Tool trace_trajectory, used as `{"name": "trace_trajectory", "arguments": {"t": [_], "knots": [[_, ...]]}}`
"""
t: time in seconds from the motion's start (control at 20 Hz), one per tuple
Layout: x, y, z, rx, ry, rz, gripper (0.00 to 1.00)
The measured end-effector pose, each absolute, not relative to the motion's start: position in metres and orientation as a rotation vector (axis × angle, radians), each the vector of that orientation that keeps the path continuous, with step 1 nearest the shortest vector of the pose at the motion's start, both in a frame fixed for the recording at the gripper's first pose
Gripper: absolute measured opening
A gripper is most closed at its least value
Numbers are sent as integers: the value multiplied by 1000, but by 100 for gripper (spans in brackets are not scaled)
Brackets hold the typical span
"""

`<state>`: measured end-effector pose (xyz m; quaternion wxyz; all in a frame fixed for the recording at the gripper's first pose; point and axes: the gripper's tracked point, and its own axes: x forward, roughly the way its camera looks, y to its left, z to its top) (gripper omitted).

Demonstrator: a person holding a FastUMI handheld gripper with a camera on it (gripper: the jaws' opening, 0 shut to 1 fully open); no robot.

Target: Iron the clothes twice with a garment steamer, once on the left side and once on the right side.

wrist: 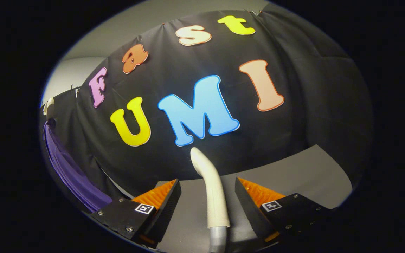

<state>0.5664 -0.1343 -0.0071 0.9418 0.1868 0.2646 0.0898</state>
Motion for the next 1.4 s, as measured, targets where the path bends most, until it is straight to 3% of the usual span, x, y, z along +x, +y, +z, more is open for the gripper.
{"name": "trace_trajectory", "arguments": {"t": [0.55,0.7,0.8,0.95,1.4], "knots": [[550,-106,-72,524,836,371,93],[549,-107,-77,585,875,379,74],[550,-108,-76,637,879,365,45],[545,-112,-68,606,826,345,40],[483,-77,-3,362,584,376,40]]}}
